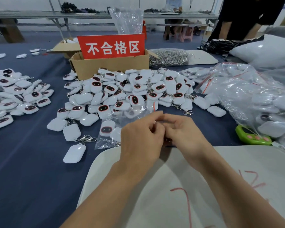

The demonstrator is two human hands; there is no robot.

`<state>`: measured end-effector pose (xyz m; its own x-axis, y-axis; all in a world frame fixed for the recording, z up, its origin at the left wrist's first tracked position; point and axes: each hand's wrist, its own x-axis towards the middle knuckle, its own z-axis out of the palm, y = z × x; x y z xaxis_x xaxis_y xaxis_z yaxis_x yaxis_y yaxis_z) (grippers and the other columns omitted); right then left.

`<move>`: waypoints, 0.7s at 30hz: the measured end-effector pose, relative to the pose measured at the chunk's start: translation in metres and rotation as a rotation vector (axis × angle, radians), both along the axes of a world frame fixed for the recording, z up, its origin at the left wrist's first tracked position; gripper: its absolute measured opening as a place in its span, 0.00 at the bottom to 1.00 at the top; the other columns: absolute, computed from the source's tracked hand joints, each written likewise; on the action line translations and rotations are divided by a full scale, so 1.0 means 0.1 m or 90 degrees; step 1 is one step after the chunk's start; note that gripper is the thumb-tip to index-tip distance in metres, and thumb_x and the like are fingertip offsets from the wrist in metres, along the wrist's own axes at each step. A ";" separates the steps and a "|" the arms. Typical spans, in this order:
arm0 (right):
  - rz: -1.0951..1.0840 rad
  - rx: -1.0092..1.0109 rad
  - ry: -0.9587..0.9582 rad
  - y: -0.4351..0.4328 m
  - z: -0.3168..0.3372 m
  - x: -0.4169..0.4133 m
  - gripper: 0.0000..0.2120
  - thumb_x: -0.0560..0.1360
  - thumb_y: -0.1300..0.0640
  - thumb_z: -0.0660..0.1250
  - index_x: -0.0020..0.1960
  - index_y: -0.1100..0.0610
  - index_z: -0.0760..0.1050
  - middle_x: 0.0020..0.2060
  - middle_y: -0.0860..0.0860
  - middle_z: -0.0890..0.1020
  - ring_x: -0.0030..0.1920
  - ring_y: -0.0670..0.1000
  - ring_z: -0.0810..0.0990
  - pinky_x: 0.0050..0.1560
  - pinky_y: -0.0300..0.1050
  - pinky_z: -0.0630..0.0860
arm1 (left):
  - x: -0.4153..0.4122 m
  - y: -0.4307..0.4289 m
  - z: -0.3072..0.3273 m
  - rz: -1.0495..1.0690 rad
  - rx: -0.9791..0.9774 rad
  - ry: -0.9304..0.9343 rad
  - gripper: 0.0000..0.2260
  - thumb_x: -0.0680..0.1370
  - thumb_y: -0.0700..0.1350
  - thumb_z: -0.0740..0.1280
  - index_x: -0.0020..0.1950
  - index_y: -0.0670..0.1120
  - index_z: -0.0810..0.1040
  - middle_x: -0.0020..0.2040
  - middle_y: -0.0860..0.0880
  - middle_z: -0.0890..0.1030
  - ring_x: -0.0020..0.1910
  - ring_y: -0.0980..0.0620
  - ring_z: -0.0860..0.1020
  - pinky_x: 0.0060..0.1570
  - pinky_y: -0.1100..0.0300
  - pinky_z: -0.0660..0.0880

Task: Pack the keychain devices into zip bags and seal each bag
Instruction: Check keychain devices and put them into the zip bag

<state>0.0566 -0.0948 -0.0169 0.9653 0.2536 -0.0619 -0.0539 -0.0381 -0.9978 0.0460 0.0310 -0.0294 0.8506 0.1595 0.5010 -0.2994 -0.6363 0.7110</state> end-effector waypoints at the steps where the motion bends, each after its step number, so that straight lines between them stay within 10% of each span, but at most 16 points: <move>1: 0.000 0.005 0.006 0.00 -0.01 0.01 0.14 0.82 0.68 0.62 0.60 0.57 0.83 0.45 0.59 0.88 0.42 0.54 0.86 0.41 0.43 0.82 | 0.00 0.01 0.00 -0.043 -0.015 0.002 0.19 0.76 0.42 0.66 0.64 0.58 0.83 0.30 0.56 0.76 0.36 0.60 0.74 0.40 0.72 0.69; 8: -0.147 -0.421 -0.160 -0.03 -0.13 0.09 0.14 0.66 0.67 0.70 0.43 0.48 0.80 0.28 0.47 0.84 0.28 0.43 0.77 0.29 0.38 0.75 | 0.00 0.04 0.06 -0.259 -0.134 0.050 0.28 0.71 0.38 0.66 0.66 0.61 0.80 0.27 0.48 0.77 0.26 0.54 0.73 0.40 0.70 0.74; 11: -0.175 -0.365 -0.137 -0.01 -0.14 0.11 0.04 0.70 0.52 0.71 0.36 0.49 0.81 0.28 0.46 0.83 0.28 0.44 0.79 0.32 0.42 0.75 | 0.05 0.06 0.11 -0.223 -0.283 0.067 0.24 0.68 0.39 0.66 0.55 0.64 0.83 0.23 0.54 0.71 0.23 0.58 0.65 0.34 0.69 0.70; 15: -0.365 -0.131 -0.054 -0.17 -0.15 0.21 0.09 0.77 0.47 0.67 0.41 0.45 0.84 0.36 0.44 0.86 0.34 0.44 0.81 0.41 0.41 0.75 | 0.23 0.32 0.23 -0.052 -0.548 0.034 0.23 0.72 0.36 0.65 0.61 0.56 0.83 0.25 0.56 0.69 0.24 0.58 0.65 0.29 0.70 0.68; 21: -0.392 -0.395 -0.173 -0.20 -0.25 0.38 0.25 0.78 0.65 0.60 0.71 0.48 0.74 0.66 0.47 0.73 0.58 0.50 0.74 0.55 0.41 0.69 | 0.33 0.74 0.51 0.016 -0.686 -0.094 0.24 0.71 0.35 0.63 0.64 0.49 0.83 0.28 0.54 0.69 0.28 0.57 0.65 0.32 0.68 0.68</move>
<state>0.0948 -0.1143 -0.0417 0.9205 -0.3131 0.2337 -0.0086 -0.6142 -0.7891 0.0788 0.1050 0.0214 0.7843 0.5924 0.1842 -0.4233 0.2939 0.8570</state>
